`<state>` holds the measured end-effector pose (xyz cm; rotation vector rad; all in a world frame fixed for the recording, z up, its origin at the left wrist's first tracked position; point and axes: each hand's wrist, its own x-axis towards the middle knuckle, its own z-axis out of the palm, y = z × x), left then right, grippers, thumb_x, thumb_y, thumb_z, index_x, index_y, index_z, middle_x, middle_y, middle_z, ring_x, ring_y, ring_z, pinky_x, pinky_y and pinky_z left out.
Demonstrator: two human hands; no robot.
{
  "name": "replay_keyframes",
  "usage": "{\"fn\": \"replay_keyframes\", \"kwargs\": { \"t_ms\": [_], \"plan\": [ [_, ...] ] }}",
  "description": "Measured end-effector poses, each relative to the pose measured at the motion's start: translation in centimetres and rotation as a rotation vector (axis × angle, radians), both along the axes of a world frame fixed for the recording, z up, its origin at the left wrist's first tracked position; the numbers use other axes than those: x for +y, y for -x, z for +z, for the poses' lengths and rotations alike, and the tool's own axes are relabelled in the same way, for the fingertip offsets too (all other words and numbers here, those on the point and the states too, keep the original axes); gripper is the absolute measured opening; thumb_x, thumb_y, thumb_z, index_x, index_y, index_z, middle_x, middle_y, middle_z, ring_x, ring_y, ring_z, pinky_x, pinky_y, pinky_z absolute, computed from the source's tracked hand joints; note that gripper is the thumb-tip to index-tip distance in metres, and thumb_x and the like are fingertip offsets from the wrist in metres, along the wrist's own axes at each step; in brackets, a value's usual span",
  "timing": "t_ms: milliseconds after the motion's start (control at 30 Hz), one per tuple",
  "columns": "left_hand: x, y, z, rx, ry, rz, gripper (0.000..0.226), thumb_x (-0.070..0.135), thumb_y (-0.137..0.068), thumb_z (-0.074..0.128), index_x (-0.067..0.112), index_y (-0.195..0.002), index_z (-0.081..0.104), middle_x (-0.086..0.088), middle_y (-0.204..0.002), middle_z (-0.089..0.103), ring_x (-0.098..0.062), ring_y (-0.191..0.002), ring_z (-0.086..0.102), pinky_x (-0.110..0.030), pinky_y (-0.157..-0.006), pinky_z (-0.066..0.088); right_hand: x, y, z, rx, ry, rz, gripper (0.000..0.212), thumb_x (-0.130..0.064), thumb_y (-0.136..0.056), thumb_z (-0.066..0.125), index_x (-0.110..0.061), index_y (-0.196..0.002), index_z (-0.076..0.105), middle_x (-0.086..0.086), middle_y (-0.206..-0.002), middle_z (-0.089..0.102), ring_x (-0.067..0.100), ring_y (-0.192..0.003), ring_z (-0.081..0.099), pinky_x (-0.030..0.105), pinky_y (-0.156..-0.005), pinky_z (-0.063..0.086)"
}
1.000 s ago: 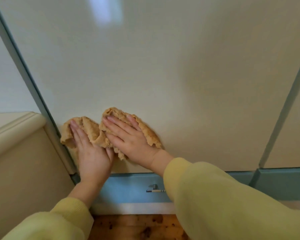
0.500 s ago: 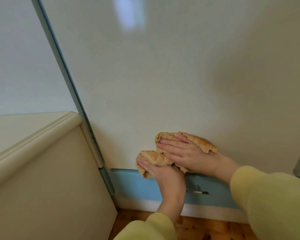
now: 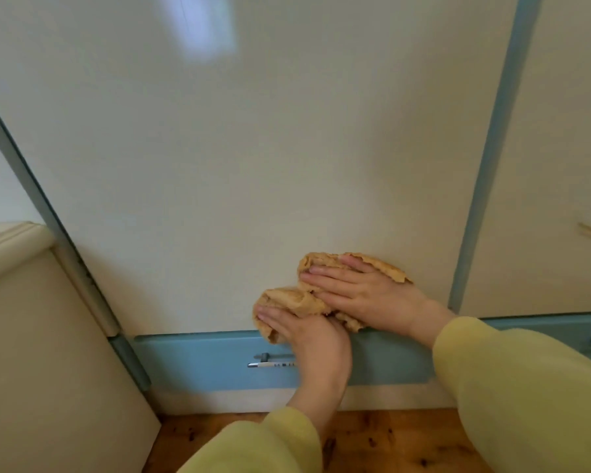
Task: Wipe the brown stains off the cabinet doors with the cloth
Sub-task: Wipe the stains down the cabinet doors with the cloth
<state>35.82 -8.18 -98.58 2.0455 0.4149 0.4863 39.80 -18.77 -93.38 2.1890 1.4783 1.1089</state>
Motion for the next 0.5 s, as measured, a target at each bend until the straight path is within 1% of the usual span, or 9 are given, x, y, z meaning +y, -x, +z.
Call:
{"fn": "replay_keyframes", "kwargs": {
  "t_ms": [67, 100, 167, 200, 267, 333, 433, 467, 500],
  "plan": [
    [-1.3, 0.1, 0.1, -0.018, -0.030, -0.090, 0.082, 0.012, -0.093, 0.041, -0.016, -0.128, -0.028, -0.035, -0.142, -0.026, -0.040, -0.136, -0.022, -0.029, -0.104, -0.026, -2.1, 0.1, -0.1, -0.028, 0.000, -0.017, 0.036, -0.013, -0.083, 0.039, -0.014, -0.104, 0.068, 0.001, -0.131, 0.055, 0.017, -0.121, 0.051, 0.034, -0.110, 0.011],
    [-2.3, 0.8, 0.4, -0.006, -0.038, -0.146, 0.089, 0.013, -0.094, 0.040, -0.011, -0.119, -0.043, -0.033, -0.140, -0.031, -0.038, -0.135, -0.026, -0.029, -0.104, -0.025, -3.2, 0.1, -0.4, -0.041, 0.008, -0.031, 0.036, -0.013, -0.083, 0.039, -0.014, -0.108, 0.065, 0.000, -0.136, 0.050, 0.017, -0.126, 0.046, 0.035, -0.110, 0.010],
    [-3.8, 1.9, 0.7, -0.009, -0.125, -0.131, 0.108, 0.017, -0.092, 0.045, 0.008, -0.096, -0.062, -0.023, -0.132, -0.049, -0.029, -0.129, -0.040, -0.029, -0.110, -0.016, -5.3, 0.1, -0.9, -0.039, 0.010, -0.076, 0.039, -0.013, -0.083, 0.037, -0.014, -0.118, 0.055, 0.001, -0.152, 0.026, 0.017, -0.138, 0.023, 0.036, -0.112, 0.006],
    [-4.5, 1.6, -0.2, -0.071, -0.281, -0.069, 0.113, 0.022, -0.086, 0.051, 0.007, -0.104, -0.060, -0.023, -0.128, -0.052, -0.030, -0.126, -0.043, -0.032, -0.114, -0.006, -6.2, 0.2, -1.2, -0.052, 0.013, -0.093, 0.042, -0.014, -0.082, 0.036, -0.014, -0.123, 0.048, 0.001, -0.156, 0.009, 0.017, -0.143, 0.008, 0.036, -0.113, 0.003],
    [-6.3, 1.3, -0.6, 0.007, -0.532, -0.052, 0.122, 0.036, -0.070, 0.064, -0.014, -0.127, -0.032, -0.040, -0.129, -0.039, -0.049, -0.125, -0.034, -0.050, -0.111, 0.008, -7.9, 0.6, -1.6, -0.067, 0.015, -0.159, 0.049, -0.015, -0.080, 0.033, -0.015, -0.128, 0.039, 0.001, -0.155, -0.010, 0.016, -0.143, -0.009, 0.036, -0.114, -0.002],
    [-8.4, 1.1, -0.8, 0.188, -0.662, -0.186, 0.114, 0.043, -0.072, 0.064, -0.020, -0.134, -0.008, -0.053, -0.126, -0.023, -0.065, -0.112, -0.034, -0.061, -0.103, -0.011, -9.6, 1.5, -1.9, -0.049, 0.006, -0.229, 0.052, -0.015, -0.079, 0.036, -0.014, -0.131, 0.037, 0.000, -0.155, -0.013, 0.015, -0.142, -0.012, 0.036, -0.113, -0.004],
    [-10.6, 1.9, -0.5, 0.273, -0.681, -0.406, 0.084, 0.038, -0.089, 0.046, -0.010, -0.141, 0.001, -0.045, -0.140, -0.004, -0.060, -0.109, -0.042, -0.054, -0.090, -0.039, -11.5, 3.1, -2.4, 0.032, -0.023, -0.333, 0.061, -0.011, -0.076, 0.059, -0.011, -0.133, 0.037, -0.001, -0.155, -0.010, 0.015, -0.142, -0.012, 0.034, -0.114, -0.004],
    [-10.9, 2.4, -0.2, 0.286, -0.653, -0.489, 0.080, 0.035, -0.091, 0.043, -0.007, -0.142, -0.002, -0.040, -0.144, -0.003, -0.057, -0.121, -0.031, -0.054, -0.094, -0.034, -12.0, 3.9, -2.4, 0.101, -0.046, -0.385, 0.073, -0.009, -0.072, 0.068, -0.011, -0.136, 0.034, -0.001, -0.155, -0.009, 0.015, -0.142, -0.010, 0.033, -0.114, -0.003],
    [-11.0, 2.9, 0.0, 0.288, -0.634, -0.561, 0.075, 0.032, -0.091, 0.043, -0.005, -0.143, 0.002, -0.035, -0.147, 0.005, -0.054, -0.132, -0.009, -0.057, -0.104, -0.019, -12.6, 4.4, -2.8, 0.166, -0.072, -0.443, 0.088, -0.009, -0.067, 0.074, -0.010, -0.141, 0.027, 0.000, -0.155, -0.006, 0.017, -0.143, -0.006, 0.031, -0.114, -0.004]
  ]
}}
